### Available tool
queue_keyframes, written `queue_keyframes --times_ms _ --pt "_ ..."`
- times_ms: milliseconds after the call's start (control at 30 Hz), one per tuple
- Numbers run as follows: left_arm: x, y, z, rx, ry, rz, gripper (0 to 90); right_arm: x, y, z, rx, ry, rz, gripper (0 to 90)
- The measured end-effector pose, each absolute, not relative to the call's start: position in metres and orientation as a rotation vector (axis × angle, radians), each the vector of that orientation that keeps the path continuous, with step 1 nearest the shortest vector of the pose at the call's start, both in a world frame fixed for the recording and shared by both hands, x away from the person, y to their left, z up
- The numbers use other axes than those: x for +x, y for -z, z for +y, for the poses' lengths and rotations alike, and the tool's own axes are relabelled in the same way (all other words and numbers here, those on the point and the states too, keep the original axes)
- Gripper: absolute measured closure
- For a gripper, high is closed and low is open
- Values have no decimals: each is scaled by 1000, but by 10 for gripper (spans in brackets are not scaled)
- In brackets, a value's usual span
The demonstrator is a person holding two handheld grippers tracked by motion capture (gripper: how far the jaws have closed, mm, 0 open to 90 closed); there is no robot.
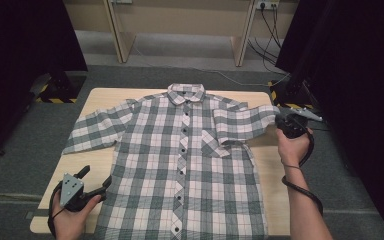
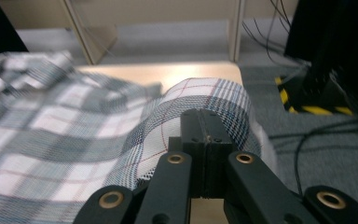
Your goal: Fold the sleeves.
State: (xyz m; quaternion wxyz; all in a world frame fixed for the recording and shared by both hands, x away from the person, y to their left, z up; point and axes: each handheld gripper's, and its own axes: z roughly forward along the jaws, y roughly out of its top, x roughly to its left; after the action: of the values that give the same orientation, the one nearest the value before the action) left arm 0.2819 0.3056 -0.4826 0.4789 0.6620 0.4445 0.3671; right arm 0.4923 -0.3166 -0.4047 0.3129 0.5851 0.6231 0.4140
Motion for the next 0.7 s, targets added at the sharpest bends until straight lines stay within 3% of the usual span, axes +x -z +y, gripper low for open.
queue_keyframes --times_ms 433,700 --pt "282 483 306 1614 -896 1086 176 481 334 -286 1332 -1290 1598 900" --pt "282 483 306 1614 -895 1087 175 471 279 -293 1246 -1352 1499 900"
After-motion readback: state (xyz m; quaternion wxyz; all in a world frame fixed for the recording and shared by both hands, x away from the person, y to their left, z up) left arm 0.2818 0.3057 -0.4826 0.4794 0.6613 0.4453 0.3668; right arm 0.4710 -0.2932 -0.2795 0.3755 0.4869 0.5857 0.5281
